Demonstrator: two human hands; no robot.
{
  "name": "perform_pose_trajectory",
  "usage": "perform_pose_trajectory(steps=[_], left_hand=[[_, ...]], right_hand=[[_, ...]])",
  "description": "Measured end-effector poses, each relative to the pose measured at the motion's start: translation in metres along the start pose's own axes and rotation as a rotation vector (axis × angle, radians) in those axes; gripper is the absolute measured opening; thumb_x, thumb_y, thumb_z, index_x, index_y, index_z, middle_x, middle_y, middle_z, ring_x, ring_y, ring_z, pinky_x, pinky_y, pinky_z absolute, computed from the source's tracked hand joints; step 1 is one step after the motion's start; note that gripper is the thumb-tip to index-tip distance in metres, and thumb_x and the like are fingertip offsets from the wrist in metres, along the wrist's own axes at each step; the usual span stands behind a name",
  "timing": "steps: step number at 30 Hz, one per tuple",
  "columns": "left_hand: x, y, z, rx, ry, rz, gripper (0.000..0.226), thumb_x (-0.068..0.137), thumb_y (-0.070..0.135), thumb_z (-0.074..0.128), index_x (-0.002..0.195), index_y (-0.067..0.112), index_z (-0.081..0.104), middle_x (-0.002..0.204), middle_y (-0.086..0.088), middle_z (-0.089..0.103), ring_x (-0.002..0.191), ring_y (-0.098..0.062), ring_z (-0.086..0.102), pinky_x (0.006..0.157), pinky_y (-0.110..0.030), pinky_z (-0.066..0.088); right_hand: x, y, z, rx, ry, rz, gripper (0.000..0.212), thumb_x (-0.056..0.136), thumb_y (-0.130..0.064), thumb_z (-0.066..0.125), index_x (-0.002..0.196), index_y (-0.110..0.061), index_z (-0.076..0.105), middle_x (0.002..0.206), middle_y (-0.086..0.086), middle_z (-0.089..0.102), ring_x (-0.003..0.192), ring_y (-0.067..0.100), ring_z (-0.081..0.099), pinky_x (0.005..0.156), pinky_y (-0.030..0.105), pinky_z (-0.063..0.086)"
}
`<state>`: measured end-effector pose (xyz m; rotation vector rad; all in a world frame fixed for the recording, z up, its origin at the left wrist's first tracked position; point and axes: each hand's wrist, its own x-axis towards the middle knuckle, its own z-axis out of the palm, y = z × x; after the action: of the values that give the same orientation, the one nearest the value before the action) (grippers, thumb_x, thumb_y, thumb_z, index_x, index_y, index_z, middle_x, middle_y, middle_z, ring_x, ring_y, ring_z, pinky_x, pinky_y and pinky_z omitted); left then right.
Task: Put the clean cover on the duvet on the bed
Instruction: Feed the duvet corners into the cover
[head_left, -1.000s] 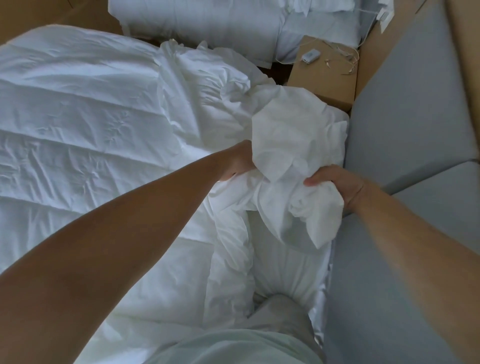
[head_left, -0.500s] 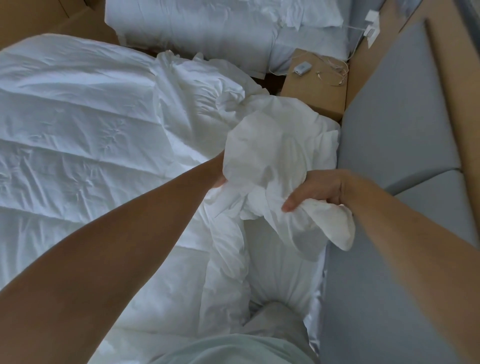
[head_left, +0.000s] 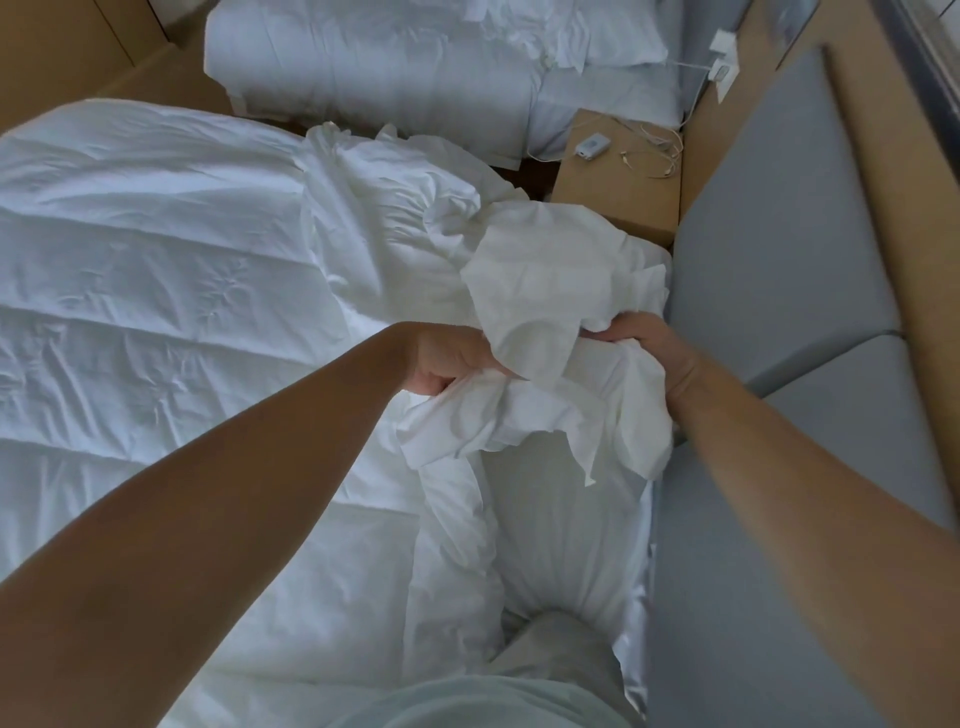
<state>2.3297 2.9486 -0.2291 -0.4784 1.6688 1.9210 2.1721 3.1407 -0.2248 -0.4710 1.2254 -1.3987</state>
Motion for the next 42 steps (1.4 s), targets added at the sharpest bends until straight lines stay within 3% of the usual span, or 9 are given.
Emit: perform_pose_trajectory(steps=[8, 12, 14, 17, 20, 24, 28, 32, 42], left_hand=[[0.009, 0.007, 0.022, 0.016, 0.099, 0.156, 0.053, 0.071, 0.012, 0.072, 0.123, 0.018, 0.064, 0.113, -0.005, 0.075, 0.106, -0.026, 0.072, 0.088, -0.037, 0.059], [0.004, 0.014, 0.012, 0.184, 0.031, 0.046, 0.053, 0.066, 0.011, 0.075, 0.116, 0.022, 0.066, 0.106, 0.001, 0.077, 0.097, -0.019, 0.074, 0.079, -0.027, 0.059], [0.003, 0.018, 0.012, 0.317, 0.011, 0.003, 0.054, 0.066, 0.012, 0.080, 0.117, 0.026, 0.067, 0.109, 0.003, 0.077, 0.099, -0.016, 0.074, 0.082, -0.027, 0.057], [0.005, 0.024, 0.013, 0.375, -0.002, -0.068, 0.052, 0.067, 0.012, 0.082, 0.114, 0.028, 0.069, 0.110, 0.003, 0.077, 0.100, -0.018, 0.074, 0.085, -0.032, 0.058], [0.003, 0.029, 0.004, 0.298, -0.026, -0.131, 0.043, 0.074, 0.008, 0.082, 0.115, 0.018, 0.073, 0.114, -0.007, 0.076, 0.104, -0.027, 0.073, 0.081, -0.037, 0.060], [0.004, 0.027, 0.001, 0.144, 0.002, -0.090, 0.049, 0.074, 0.009, 0.079, 0.122, 0.006, 0.069, 0.120, -0.015, 0.073, 0.112, -0.033, 0.070, 0.094, -0.044, 0.058], [0.009, 0.022, 0.007, 0.133, -0.030, -0.159, 0.070, 0.058, 0.015, 0.083, 0.125, 0.006, 0.067, 0.122, -0.016, 0.071, 0.115, -0.036, 0.068, 0.101, -0.048, 0.052], [0.006, 0.025, 0.010, 0.292, -0.059, -0.252, 0.044, 0.053, 0.022, 0.088, 0.096, 0.017, 0.082, 0.114, -0.012, 0.075, 0.105, -0.031, 0.073, 0.088, -0.039, 0.059], [-0.004, 0.017, 0.003, 0.005, -0.021, 0.072, 0.038, 0.055, 0.014, 0.075, 0.092, 0.020, 0.082, 0.096, -0.009, 0.077, 0.086, -0.025, 0.075, 0.072, -0.033, 0.060]], right_hand=[[0.015, 0.003, -0.011, 0.115, 0.032, -0.099, 0.047, 0.035, -0.046, 0.100, 0.074, -0.025, 0.084, 0.084, -0.003, 0.079, 0.080, 0.011, 0.076, 0.067, 0.022, 0.059], [0.020, 0.007, -0.023, 0.053, 0.248, -0.049, 0.021, 0.102, -0.024, 0.054, 0.094, -0.015, 0.070, 0.081, 0.000, 0.077, 0.078, 0.015, 0.073, 0.063, 0.021, 0.058], [0.020, 0.009, -0.023, -0.004, 0.264, 0.025, 0.026, 0.107, -0.015, 0.039, 0.102, -0.011, 0.065, 0.085, 0.003, 0.074, 0.077, 0.015, 0.069, 0.067, 0.023, 0.058], [0.020, 0.008, -0.019, -0.143, 0.270, 0.054, 0.031, 0.106, -0.008, 0.039, 0.131, 0.002, 0.055, 0.103, 0.007, 0.067, 0.082, 0.014, 0.063, 0.083, 0.021, 0.053], [0.019, 0.008, -0.026, -0.192, 0.136, 0.115, 0.023, 0.093, -0.006, 0.055, 0.104, -0.010, 0.075, 0.088, -0.002, 0.078, 0.079, 0.011, 0.074, 0.069, 0.020, 0.058], [0.020, 0.002, -0.028, -0.235, 0.122, 0.120, 0.015, 0.074, -0.020, 0.076, 0.087, -0.019, 0.083, 0.098, 0.004, 0.078, 0.094, 0.021, 0.074, 0.082, 0.032, 0.060], [0.028, -0.001, -0.027, -0.240, 0.209, 0.049, 0.020, 0.097, -0.013, 0.059, 0.090, -0.017, 0.077, 0.087, 0.003, 0.077, 0.084, 0.020, 0.071, 0.070, 0.027, 0.058], [0.030, 0.003, -0.026, -0.346, 0.227, 0.034, 0.022, 0.105, -0.021, 0.048, 0.095, -0.021, 0.068, 0.103, 0.004, 0.072, 0.089, 0.018, 0.069, 0.076, 0.028, 0.060], [0.032, 0.000, -0.020, -0.370, 0.273, 0.002, 0.029, 0.073, -0.037, 0.063, 0.096, -0.020, 0.070, 0.113, 0.016, 0.070, 0.102, 0.028, 0.064, 0.096, 0.041, 0.053]])
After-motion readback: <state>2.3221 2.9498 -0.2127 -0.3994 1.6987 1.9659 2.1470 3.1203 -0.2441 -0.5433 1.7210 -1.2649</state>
